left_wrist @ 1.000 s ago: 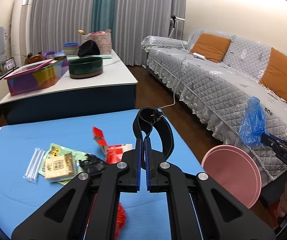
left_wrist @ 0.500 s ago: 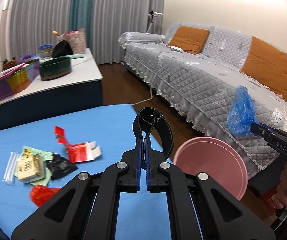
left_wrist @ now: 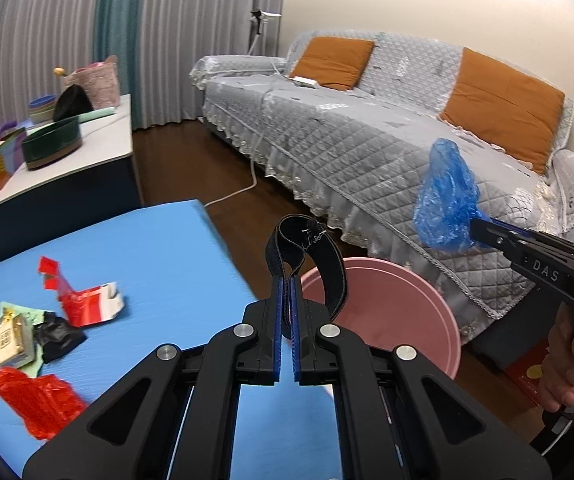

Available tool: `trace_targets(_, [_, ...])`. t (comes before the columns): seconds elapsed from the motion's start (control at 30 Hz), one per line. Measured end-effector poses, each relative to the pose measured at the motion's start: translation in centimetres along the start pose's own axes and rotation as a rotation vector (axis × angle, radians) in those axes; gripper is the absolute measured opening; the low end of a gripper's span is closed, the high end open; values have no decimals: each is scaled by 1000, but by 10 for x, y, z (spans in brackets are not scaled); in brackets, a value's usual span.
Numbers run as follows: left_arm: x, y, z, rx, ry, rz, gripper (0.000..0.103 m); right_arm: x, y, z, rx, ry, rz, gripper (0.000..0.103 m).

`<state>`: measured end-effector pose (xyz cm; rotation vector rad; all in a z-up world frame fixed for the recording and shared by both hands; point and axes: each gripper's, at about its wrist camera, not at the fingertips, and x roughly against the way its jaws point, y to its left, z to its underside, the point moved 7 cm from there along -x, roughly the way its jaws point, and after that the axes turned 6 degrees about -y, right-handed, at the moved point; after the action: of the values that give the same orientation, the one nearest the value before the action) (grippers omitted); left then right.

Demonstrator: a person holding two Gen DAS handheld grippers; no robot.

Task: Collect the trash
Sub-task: 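Open both tools to drop the strap and blue bag into the basin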

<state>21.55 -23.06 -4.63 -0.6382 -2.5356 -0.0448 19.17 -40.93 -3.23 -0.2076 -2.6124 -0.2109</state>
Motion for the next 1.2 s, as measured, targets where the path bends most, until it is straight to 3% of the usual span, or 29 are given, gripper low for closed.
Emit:
trace_targets(0.53, [-20, -49, -2, -21, 47, 103, 4, 8, -23, 2, -9, 7, 38, 23])
trace_targets(0.57, [-22, -52, -1, -21, 57, 113, 7, 8, -24, 3, -15, 15, 35, 24])
trace_targets(0.6, [-25, -55, 2, -25, 74, 126, 17, 7, -25, 4, -18, 23, 34, 26])
trace_targets(0.63, [-25, -57, 3, -31, 75, 127, 28, 5, -27, 6, -22, 33, 36, 37])
trace_targets(0.7, [-24, -56, 4, -39, 66, 122, 30, 3, -30, 8, -29, 45, 46, 45])
trace_targets(0.93, [-17, -39, 0, 2, 54, 107, 30, 3, -31, 7, -54, 43, 50, 46])
trace_targets(1.2, [-3, -15, -5, 16, 23, 69, 30, -2, -4, 2, -34, 34, 15, 46])
